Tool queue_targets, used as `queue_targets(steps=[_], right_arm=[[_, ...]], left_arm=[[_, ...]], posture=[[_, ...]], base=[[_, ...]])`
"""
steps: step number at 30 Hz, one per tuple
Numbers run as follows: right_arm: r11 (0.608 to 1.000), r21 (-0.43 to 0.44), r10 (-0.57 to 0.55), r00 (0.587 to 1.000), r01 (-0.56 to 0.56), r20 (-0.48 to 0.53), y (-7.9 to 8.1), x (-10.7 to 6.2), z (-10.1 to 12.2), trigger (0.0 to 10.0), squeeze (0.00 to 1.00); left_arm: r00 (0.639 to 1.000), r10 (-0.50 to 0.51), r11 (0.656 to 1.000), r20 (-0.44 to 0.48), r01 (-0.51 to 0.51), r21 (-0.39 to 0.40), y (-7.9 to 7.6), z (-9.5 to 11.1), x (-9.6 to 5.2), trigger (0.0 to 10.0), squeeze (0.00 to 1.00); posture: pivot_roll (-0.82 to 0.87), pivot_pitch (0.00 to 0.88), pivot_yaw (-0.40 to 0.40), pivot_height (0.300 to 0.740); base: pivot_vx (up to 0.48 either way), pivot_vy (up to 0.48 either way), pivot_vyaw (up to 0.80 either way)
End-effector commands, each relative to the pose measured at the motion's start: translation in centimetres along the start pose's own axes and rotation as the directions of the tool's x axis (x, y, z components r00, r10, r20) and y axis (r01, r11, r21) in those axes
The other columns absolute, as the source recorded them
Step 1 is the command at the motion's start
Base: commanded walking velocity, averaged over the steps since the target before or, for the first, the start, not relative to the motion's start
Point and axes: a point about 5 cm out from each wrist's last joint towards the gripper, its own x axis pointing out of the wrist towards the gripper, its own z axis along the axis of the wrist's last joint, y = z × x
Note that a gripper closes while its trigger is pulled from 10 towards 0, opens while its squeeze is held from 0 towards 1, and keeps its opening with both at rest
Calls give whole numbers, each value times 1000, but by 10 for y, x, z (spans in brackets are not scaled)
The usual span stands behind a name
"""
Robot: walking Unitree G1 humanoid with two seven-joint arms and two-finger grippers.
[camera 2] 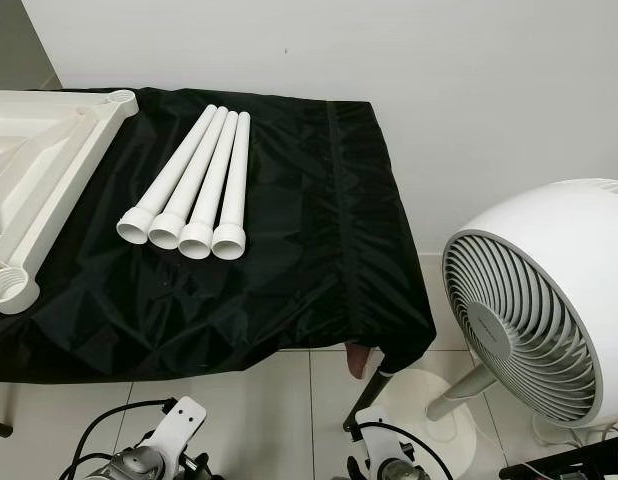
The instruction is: Building children table
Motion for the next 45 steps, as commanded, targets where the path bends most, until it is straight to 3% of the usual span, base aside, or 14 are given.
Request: queue_targets(steps=[1,10,19,27,36,39,45], right_arm=[[998,53,46,999,-46,6,-4,-5,-13,10000,0],[997,80,-8,999,4,54,-16,-4,-2,10000,0],[995,91,-35,997,29,66,-15,-3,1,10000,0],[992,114,-60,994,50,89,-15,-3,3,10000,0],[995,75,-68,995,62,73,-15,-5,-4,10000,0],[993,107,-61,995,52,77,-14,-5,-4,10000,0],[991,122,-67,995,59,71,-13,-5,-5,10000,0]], left_arm=[[991,79,995,107,-71,-75,21,10,-4,10000,0],[983,127,984,135,-108,-141,28,20,-5,10000,0],[980,154,979,126,-134,-154,36,18,-7,10000,0],[975,184,978,128,-168,-123,34,18,-6,10000,0],[972,201,974,120,-185,-133,26,16,-4,10000,0],[972,215,971,97,-202,-125,26,11,-5,10000,0],[976,211,966,58,-199,-163,26,3,-5,10000,0]], posture=[[-80,0,29,740],[-90,0,33,740],[-97,0,39,740],[-93,0,13,740],[-91,0,6,740],[-96,0,12,740],[-98,0,18,740]], base=[[0,0,0],[0,0,0],[0,0,0],[0,0,0],[0,0,0],[0,0,0],[0,0,0]])
